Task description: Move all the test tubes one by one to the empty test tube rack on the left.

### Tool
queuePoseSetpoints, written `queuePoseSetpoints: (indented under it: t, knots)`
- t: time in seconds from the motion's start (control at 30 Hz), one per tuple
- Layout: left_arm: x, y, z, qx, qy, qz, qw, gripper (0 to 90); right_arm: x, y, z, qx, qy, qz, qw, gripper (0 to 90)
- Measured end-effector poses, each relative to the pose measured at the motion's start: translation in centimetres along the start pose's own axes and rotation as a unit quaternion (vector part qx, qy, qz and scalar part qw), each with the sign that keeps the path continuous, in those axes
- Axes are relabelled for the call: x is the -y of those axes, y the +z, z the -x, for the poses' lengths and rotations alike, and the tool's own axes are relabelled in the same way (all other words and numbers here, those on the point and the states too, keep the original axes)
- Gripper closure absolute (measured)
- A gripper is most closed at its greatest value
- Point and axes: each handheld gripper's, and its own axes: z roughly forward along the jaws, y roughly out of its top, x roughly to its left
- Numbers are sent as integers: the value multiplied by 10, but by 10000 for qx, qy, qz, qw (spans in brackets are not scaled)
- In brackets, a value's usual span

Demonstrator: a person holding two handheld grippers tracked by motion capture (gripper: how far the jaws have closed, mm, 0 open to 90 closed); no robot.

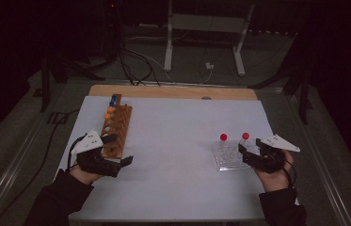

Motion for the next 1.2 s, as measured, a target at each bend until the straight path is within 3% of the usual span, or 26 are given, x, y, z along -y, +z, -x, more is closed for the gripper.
queuePoseSetpoints:
  t: [0.2, 0.4, 0.97, 1.2]
  knots:
    - [0, 1, 1, 5, 15, -19, 10000, 15, 3, 14, 3, 31, -119, -315, 9994, 480]
    - [1, 1, 1, -3, 33, -31, 10000, 15, 1, 25, 7, -7, -46, -466, 9989, 576]
    - [2, 3, 1, 28, 29, -73, 10000, 15, -2, 41, 6, 36, -61, -653, 9978, 744]
    - [2, 3, 1, 51, 40, -89, 9999, 15, -7, 33, 6, 39, -71, -449, 9990, 749]
